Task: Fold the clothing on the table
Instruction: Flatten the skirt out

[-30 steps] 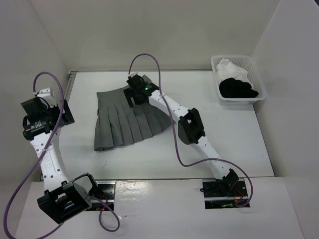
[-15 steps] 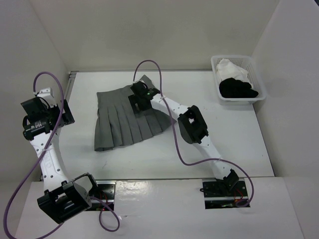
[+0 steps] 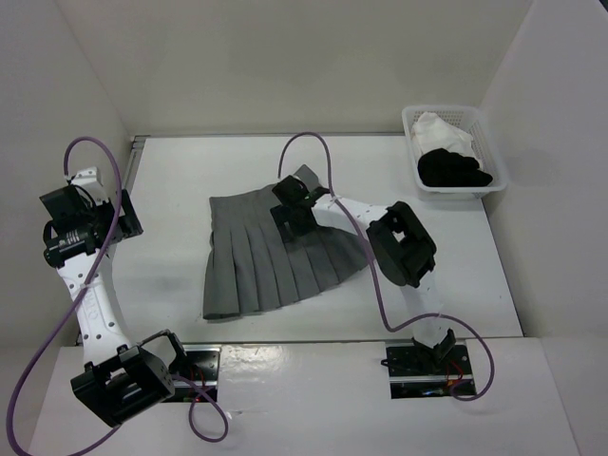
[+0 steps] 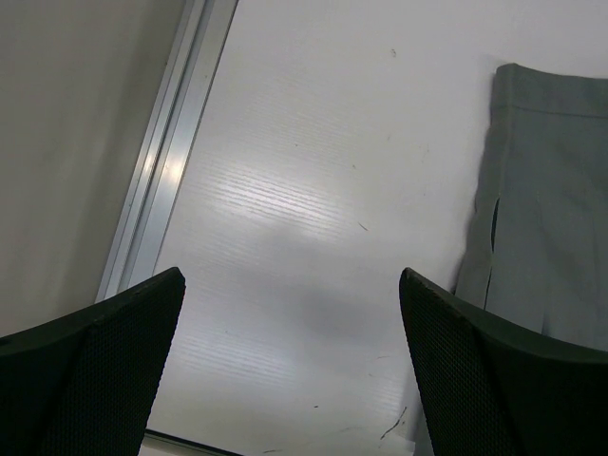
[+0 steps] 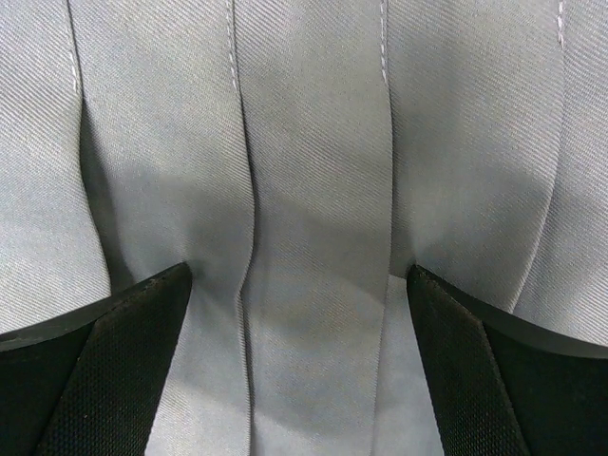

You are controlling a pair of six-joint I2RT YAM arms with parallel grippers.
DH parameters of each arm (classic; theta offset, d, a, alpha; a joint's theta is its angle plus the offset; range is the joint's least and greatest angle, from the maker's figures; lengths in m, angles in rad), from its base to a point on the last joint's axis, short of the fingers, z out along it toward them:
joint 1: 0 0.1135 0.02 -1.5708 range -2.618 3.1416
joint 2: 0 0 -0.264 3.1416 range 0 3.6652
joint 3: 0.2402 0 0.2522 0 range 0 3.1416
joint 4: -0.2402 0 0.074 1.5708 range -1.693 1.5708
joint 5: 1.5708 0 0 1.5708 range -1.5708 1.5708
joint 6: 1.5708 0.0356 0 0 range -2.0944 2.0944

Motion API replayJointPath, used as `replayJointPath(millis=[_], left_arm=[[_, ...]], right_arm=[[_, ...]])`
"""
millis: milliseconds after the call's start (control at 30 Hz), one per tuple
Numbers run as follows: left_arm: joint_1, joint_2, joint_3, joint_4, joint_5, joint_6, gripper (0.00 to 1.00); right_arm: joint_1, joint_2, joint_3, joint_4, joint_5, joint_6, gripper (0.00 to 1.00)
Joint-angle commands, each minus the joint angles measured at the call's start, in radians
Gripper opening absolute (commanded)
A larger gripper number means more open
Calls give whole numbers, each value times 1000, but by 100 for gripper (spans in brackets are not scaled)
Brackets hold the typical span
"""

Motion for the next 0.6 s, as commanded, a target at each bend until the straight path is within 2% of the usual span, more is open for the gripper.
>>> replayJointPath(millis=[0, 100, 233, 333, 367, 433, 467, 567], left_arm=[[6, -12, -11, 26, 26, -12, 99], [6, -2, -11, 26, 26, -12, 99], [-24, 7, -11, 17, 64, 18, 99], [-167, 47, 3, 17, 21, 18, 99], [-255, 89, 27, 7, 4, 18, 99], [-326, 179, 67, 7, -7, 18, 99], [-380, 215, 88, -2, 12, 18, 99], [-448, 361, 185, -2, 100, -5, 99]], right_arm=[[8, -86, -77, 7, 35, 5, 98], [17, -132, -134, 18, 26, 5, 98], [26, -195, -101, -22, 4, -18, 98], [26, -254, -7, -46, -20, -38, 98], [26, -264, 54, -68, -20, -38, 98], [26, -284, 150, -100, -31, -81, 98], [26, -284, 175, -100, -20, -101, 98], [-41, -303, 221, -100, 3, -167, 98]])
